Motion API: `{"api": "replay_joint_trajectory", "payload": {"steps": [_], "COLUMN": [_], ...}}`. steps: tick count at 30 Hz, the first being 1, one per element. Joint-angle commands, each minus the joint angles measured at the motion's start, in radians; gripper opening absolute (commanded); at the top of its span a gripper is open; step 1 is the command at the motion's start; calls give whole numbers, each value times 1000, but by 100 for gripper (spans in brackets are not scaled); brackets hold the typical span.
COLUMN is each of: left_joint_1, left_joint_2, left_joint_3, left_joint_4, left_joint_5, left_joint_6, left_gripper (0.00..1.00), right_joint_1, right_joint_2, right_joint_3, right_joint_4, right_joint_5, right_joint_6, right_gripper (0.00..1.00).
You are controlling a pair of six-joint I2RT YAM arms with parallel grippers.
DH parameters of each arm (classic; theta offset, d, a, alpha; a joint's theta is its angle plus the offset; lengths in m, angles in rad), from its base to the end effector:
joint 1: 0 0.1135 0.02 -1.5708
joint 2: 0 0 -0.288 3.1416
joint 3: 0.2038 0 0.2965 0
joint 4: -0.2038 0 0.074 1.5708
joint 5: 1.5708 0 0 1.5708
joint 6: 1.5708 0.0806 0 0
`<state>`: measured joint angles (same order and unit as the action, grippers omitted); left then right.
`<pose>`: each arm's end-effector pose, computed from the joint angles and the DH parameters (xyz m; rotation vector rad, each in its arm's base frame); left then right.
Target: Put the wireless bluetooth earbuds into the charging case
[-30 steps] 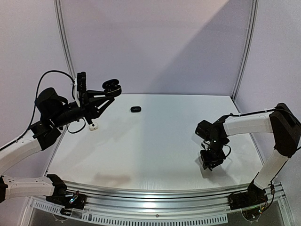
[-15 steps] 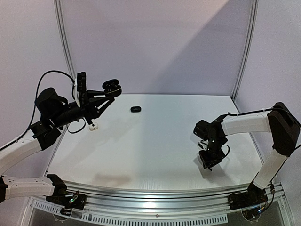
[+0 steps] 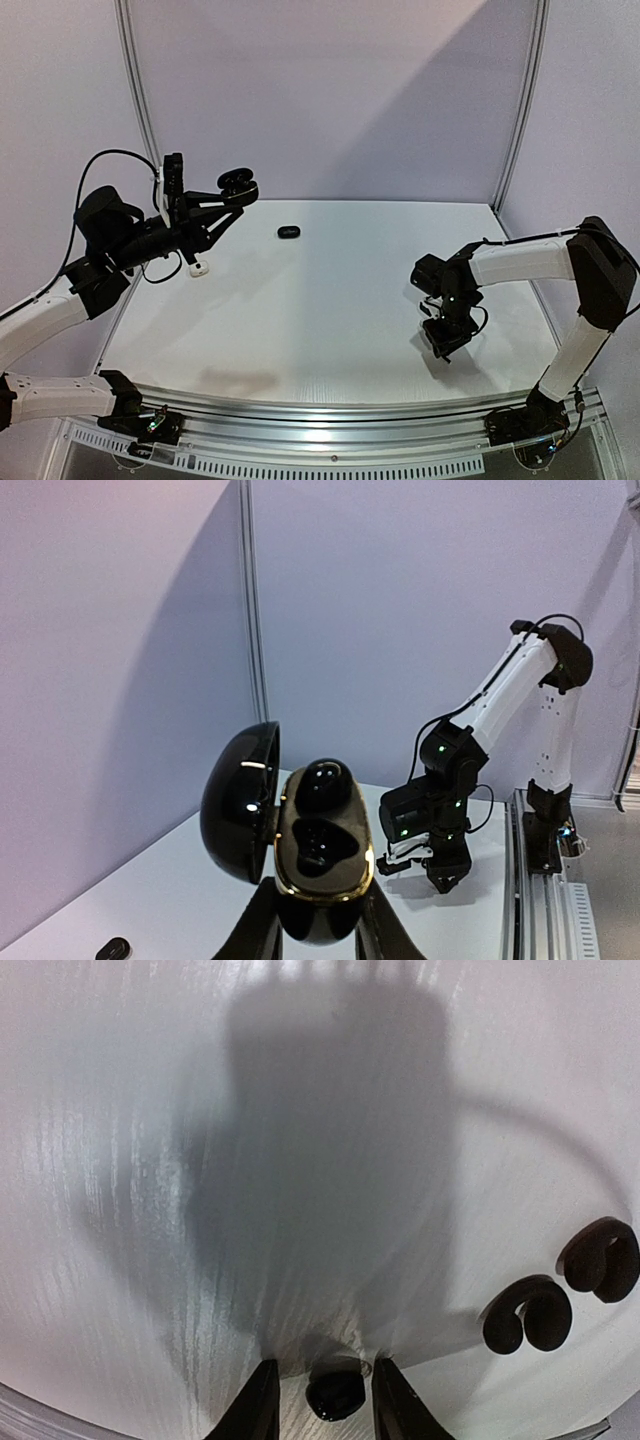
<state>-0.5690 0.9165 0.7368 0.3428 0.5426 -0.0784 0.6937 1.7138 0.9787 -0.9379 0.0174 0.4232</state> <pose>0.2154 -0.1871 0.3724 0.7970 1.2658 -0.9075 0.2323 0.1913 0.0946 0.4142 -3.0342 0.1056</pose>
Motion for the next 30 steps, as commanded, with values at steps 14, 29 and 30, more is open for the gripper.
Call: {"api": "replay_joint_trajectory", "payload": {"steps": [14, 29, 30], "left_joint_1": [11, 11, 11], "left_joint_2": [4, 7, 8], "left_joint_3": [-10, -4, -4], "left_joint_4": [4, -4, -4], "left_joint_5": [19, 24, 25], "left_joint_6": [12, 15, 15], "left_gripper": [0, 0, 0], "right_joint_1": [42, 49, 47], "right_joint_2": [59, 83, 83], "right_joint_3": [-8, 12, 10], "right_joint_4": [-6, -72, -74], "right_joint_5": [13, 1, -2], "right_joint_6": [-18, 38, 50], "right_gripper": [32, 23, 22]}}
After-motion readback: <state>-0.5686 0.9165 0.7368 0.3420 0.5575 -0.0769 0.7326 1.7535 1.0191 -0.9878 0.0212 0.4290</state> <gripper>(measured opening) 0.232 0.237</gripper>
